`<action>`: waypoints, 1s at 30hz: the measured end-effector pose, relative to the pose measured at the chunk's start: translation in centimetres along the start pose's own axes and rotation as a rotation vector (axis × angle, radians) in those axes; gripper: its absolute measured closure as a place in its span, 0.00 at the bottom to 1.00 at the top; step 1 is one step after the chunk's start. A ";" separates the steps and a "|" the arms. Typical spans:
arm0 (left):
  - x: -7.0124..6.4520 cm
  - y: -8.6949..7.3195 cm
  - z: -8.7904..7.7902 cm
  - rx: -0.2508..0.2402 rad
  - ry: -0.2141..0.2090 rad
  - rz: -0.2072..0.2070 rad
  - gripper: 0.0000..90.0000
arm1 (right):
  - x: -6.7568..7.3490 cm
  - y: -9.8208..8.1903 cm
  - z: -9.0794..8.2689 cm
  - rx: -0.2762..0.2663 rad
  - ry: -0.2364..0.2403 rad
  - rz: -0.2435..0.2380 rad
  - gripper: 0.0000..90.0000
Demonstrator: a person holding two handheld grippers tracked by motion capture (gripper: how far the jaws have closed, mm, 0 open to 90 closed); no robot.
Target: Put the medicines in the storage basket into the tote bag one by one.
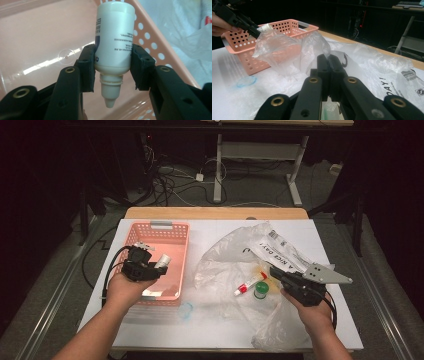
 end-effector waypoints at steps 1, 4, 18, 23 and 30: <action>0.0 -0.1 -0.1 -0.008 0.007 0.002 0.64 | 0.0 0.0 0.0 -0.001 0.002 -0.003 1.00; -0.2 -0.7 -0.1 -0.008 0.033 0.017 0.64 | 0.1 0.0 0.0 0.000 0.001 -0.005 1.00; -2.1 -2.7 0.1 -0.120 0.027 0.071 0.64 | 0.2 0.0 0.0 0.000 -0.001 -0.008 1.00; -2.7 -3.0 0.5 -0.147 0.016 0.076 0.64 | 0.3 -0.1 0.1 0.006 -0.001 -0.008 1.00; -3.8 -2.5 -0.4 -0.229 -0.003 0.094 0.64 | 0.4 -0.2 0.2 0.007 0.001 -0.015 1.00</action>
Point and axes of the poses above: each handheld gripper's, and its own axes: z roughly forward along the jaws, y roughly out of its top, x roughly to its left, the point moved 8 cm from there along z, roughly forward along the jaws, and after that the axes turned 8 degrees about x, right-handed, at the moved point
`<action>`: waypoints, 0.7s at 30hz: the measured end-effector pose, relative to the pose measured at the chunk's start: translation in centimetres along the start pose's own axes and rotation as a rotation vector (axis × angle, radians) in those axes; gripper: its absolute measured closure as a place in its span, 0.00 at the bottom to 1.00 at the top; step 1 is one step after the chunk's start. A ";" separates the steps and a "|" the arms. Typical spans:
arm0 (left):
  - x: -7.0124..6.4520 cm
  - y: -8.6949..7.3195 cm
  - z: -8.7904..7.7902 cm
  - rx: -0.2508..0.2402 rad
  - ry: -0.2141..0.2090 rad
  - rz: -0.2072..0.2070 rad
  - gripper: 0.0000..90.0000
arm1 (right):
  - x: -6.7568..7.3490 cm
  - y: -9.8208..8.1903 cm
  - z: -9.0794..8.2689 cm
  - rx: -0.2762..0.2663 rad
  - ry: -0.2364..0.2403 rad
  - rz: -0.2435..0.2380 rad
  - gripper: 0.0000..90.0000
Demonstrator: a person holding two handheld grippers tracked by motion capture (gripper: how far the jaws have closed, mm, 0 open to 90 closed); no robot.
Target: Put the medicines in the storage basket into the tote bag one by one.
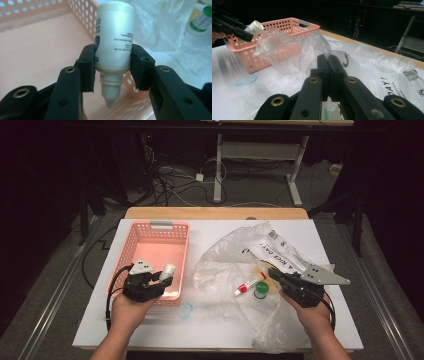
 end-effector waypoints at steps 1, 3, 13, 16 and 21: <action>-0.3 0.2 -0.2 -0.005 -0.002 0.009 0.64 | 0.0 0.0 0.0 0.001 -0.001 0.000 1.00; -1.1 0.6 -0.6 -0.025 -0.020 0.020 0.64 | 0.0 0.0 0.0 0.002 -0.002 0.000 1.00; -6.2 1.7 -1.2 -0.064 -0.102 0.122 0.64 | 0.0 0.2 -0.1 -0.009 -0.006 0.001 1.00; -8.6 1.8 -0.7 -0.055 -0.144 0.168 0.64 | 0.0 0.3 -0.2 -0.014 -0.006 0.002 1.00; -12.2 1.8 2.5 0.016 -0.186 0.239 0.64 | 0.1 0.5 -0.3 -0.020 -0.006 0.004 1.00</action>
Point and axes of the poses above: each handheld gripper's, and its own axes: z roughly forward along the jaws, y roughly out of its top, x roughly to its left, the point moved 8 cm from there along z, roughly forward along the jaws, and after that the axes turned 8 degrees about x, right-handed, at the moved point
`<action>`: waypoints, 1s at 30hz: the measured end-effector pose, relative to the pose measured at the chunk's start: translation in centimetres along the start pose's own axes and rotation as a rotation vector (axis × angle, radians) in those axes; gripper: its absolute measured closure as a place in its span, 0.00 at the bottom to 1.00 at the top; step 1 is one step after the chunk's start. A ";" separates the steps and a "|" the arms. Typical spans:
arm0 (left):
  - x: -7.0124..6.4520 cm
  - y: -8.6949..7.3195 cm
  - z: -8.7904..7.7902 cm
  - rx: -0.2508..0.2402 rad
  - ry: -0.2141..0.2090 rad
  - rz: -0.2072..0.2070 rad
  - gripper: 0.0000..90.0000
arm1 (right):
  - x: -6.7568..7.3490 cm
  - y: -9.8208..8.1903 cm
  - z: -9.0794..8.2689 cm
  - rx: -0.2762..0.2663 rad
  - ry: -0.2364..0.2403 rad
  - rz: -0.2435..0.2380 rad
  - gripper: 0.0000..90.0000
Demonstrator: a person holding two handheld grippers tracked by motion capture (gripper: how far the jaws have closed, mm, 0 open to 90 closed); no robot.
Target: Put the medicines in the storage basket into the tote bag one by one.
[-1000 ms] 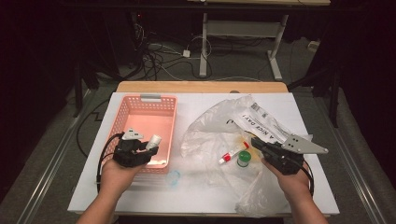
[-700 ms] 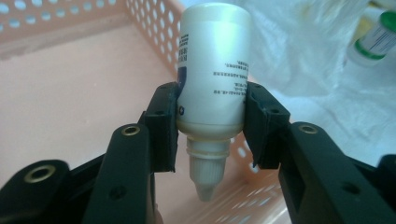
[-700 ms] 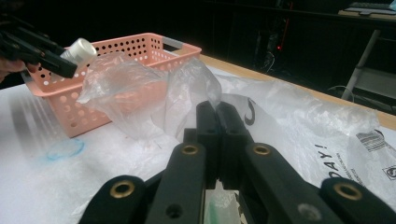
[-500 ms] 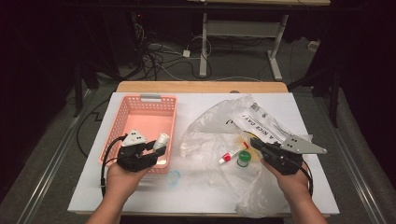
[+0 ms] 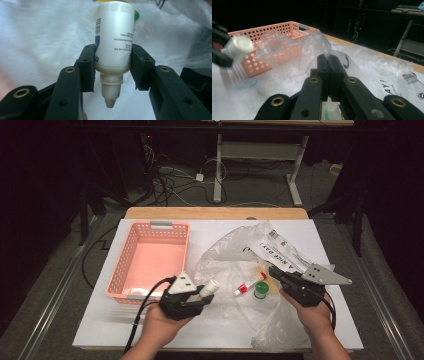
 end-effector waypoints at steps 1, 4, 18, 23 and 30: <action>-0.3 0.2 0.9 0.016 -0.001 0.007 0.64 | 0.0 0.1 0.0 -0.004 0.000 -0.003 1.00; -0.6 1.0 3.3 0.041 0.001 0.016 0.64 | 0.0 0.2 -0.1 -0.007 0.003 -0.001 1.00; 3.1 5.6 12.6 0.069 0.107 -0.018 0.64 | -0.3 0.1 0.0 -0.008 0.006 0.004 1.00; 3.8 6.8 14.9 0.055 0.092 -0.056 0.63 | -0.2 0.1 0.2 -0.007 0.011 0.008 1.00; 3.0 7.0 13.8 0.035 0.062 -0.059 0.37 | -0.4 0.1 0.0 -0.012 0.011 0.010 1.00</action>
Point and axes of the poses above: each handheld gripper's, and its own axes: z roughly forward along the jaws, y roughly out of its top, x roughly to its left, the point moved 8 cm from there along z, roughly forward along the jaws, and after that the axes turned 8 degrees about x, right-handed, at the moved point
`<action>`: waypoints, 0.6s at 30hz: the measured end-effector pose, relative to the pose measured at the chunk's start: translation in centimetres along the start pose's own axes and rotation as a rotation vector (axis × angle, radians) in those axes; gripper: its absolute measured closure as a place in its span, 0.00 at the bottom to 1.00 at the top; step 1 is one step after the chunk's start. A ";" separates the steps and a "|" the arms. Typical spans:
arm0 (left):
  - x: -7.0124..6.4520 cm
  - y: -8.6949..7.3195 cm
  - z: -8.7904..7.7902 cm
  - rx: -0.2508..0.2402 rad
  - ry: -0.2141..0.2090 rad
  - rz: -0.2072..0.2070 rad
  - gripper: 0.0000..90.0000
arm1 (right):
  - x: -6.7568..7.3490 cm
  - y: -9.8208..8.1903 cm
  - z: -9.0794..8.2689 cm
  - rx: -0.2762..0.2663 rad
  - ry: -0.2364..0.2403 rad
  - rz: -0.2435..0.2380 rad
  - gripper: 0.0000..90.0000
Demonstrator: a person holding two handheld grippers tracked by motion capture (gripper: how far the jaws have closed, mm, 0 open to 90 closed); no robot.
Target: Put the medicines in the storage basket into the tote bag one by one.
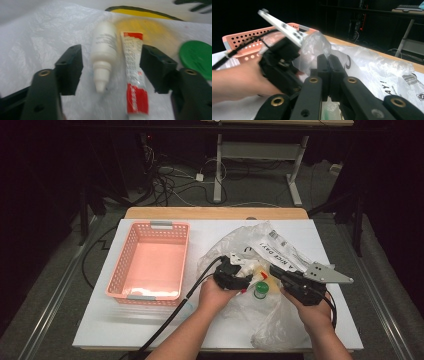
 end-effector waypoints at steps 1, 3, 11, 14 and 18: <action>-0.2 -0.3 -0.6 -0.011 -0.002 0.002 0.35 | 0.0 0.0 0.0 0.003 0.000 -0.004 1.00; -0.6 -1.6 -1.8 -0.007 -0.015 0.017 0.31 | 0.0 0.0 0.0 0.001 -0.001 0.000 1.00; -0.2 -8.2 -1.8 0.166 0.023 0.001 0.01 | 0.2 0.0 0.7 0.017 -0.002 0.000 1.00; -0.4 -8.4 -1.8 0.156 0.048 -0.003 0.02 | 0.4 -0.3 0.9 0.033 -0.004 0.002 1.00; -0.3 -8.6 -2.4 0.094 0.069 -0.020 0.31 | 0.7 -0.7 1.0 0.045 -0.002 0.008 1.00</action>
Point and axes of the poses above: each handheld gripper's, and its own axes: z roughly forward along the jaws, y roughly out of its top, x roughly to its left, the point moved 8 cm from there along z, roughly forward along the jaws, and after that the axes turned 8 degrees about x, right-handed, at the moved point
